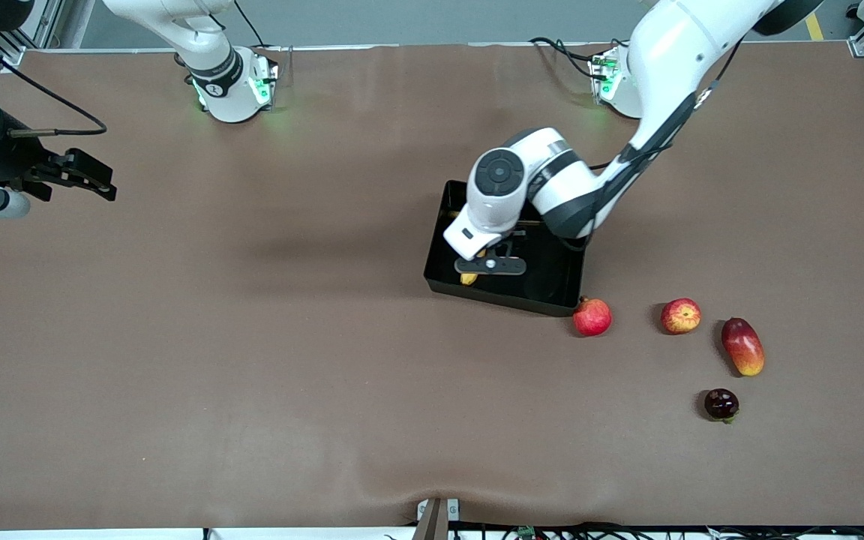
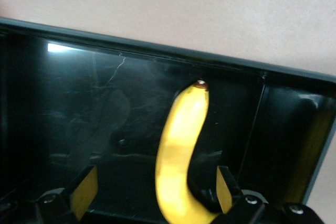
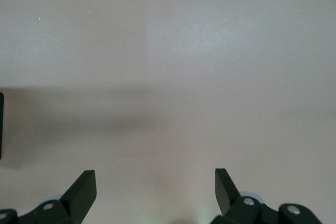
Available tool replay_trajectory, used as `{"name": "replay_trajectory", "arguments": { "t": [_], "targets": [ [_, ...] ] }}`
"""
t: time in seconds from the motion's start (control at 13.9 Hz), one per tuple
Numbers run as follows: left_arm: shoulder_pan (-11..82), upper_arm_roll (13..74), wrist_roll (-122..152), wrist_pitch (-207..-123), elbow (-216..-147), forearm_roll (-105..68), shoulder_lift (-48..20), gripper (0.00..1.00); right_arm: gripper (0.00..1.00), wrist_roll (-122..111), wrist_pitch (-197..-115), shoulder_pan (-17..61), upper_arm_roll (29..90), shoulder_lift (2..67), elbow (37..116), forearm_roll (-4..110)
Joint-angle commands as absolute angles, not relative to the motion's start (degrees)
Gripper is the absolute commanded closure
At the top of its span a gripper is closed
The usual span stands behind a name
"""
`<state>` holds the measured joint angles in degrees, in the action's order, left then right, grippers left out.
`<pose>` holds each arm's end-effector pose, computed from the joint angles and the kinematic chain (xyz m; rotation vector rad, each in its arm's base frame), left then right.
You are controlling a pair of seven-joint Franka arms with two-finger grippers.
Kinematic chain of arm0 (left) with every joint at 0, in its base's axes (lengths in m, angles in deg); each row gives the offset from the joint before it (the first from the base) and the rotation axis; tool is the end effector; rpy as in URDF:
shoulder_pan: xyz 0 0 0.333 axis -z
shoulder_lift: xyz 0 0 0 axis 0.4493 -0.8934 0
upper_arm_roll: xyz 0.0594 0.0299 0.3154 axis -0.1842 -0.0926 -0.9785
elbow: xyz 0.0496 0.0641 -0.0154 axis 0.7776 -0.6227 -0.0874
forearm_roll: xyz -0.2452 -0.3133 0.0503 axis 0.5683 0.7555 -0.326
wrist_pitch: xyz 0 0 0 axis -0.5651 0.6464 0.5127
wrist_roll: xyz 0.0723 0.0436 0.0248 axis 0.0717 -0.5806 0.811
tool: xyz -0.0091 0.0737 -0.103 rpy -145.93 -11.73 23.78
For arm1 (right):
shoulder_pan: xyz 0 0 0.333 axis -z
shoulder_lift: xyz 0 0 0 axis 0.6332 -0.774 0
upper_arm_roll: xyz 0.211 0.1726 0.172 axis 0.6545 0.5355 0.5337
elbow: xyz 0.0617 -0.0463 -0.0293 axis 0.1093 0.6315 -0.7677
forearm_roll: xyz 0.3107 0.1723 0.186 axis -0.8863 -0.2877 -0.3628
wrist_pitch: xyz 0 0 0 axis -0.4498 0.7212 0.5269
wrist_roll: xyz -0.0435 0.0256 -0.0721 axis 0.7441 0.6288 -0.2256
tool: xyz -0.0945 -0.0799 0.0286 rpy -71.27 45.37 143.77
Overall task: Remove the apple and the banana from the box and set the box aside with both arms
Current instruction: 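Move the left gripper back into the box over the banana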
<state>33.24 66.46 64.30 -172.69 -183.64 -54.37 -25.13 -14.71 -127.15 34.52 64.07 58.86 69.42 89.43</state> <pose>0.4803 -0.4447 0.2397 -3.1145 0.0891 0.1069 0.5474 0.0358 0.6055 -3.1359 0.0197 0.1025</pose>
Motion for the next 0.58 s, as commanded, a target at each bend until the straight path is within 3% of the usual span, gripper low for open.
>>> {"name": "replay_trajectory", "arguments": {
  "t": [0.0, 0.5],
  "targets": [
    [34.17, 66.31, 66.54, -173.60, -182.16, -58.11, -28.35, 0.00, 0.00, -15.95, -127.23, 34.10, 64.14, 58.98, 69.33, 90.25],
    [37.77, 63.76, 68.74, -176.76, -182.25, -58.83, -31.61, 0.00, 0.00, -15.95, -127.58, 34.01, 64.14, 58.98, 69.33, 90.25]
  ]
}}
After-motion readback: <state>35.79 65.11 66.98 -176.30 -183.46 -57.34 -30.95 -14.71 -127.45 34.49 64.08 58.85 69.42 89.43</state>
